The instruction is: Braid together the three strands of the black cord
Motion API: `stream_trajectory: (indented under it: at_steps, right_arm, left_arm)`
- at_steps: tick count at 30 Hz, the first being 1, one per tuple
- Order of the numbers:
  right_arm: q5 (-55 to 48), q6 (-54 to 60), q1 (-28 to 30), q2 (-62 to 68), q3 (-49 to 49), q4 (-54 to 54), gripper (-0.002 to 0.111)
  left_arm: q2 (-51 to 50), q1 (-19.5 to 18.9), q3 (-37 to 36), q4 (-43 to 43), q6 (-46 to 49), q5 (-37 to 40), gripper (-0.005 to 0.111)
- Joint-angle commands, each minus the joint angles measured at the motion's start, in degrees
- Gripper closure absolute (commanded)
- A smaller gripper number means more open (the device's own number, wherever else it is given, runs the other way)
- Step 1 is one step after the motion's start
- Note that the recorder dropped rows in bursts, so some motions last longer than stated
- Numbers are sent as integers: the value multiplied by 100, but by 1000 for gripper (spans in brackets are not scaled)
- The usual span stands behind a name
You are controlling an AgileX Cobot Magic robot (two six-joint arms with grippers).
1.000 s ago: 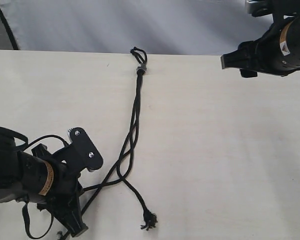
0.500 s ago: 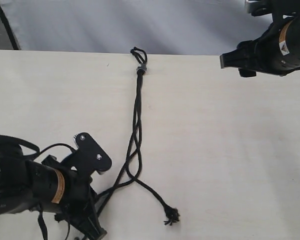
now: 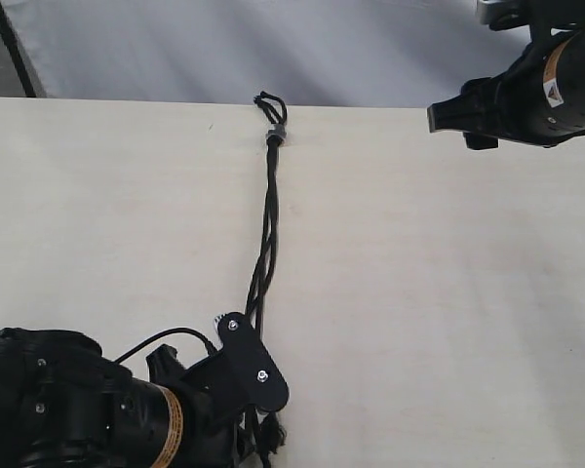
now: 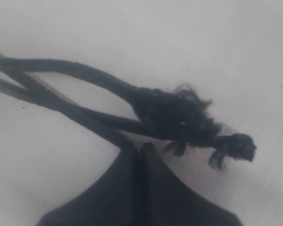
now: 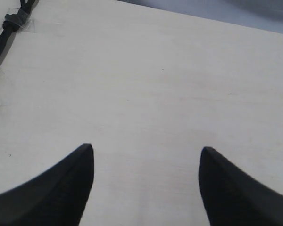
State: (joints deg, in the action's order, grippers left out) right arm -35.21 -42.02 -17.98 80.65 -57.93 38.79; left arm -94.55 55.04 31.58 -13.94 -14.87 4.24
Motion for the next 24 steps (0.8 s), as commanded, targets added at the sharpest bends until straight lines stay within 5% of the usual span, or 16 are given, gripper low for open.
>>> stream_trajectory:
  at_steps: [1, 13, 15, 18, 20, 24]
  right_arm:
    - [17, 27, 33, -45, 12, -1, 47]
    - [17, 27, 33, -45, 12, -1, 47]
    - [17, 27, 33, -45, 12, -1, 47]
    - [17, 27, 33, -45, 12, -1, 47]
    - [17, 27, 33, -45, 12, -1, 47]
    - [17, 27, 33, -45, 12, -1, 47]
  left_arm:
    - [4, 82, -11, 72, -15, 238, 105]
    - [4, 82, -11, 72, 47, 536, 104]
    - [4, 82, -11, 72, 47, 631, 89]
    - [4, 82, -11, 72, 35, 698, 52]
    - [113, 82, 40, 72, 27, 934, 41]
    - [1141, 82, 179, -273, -114, 1995, 43]
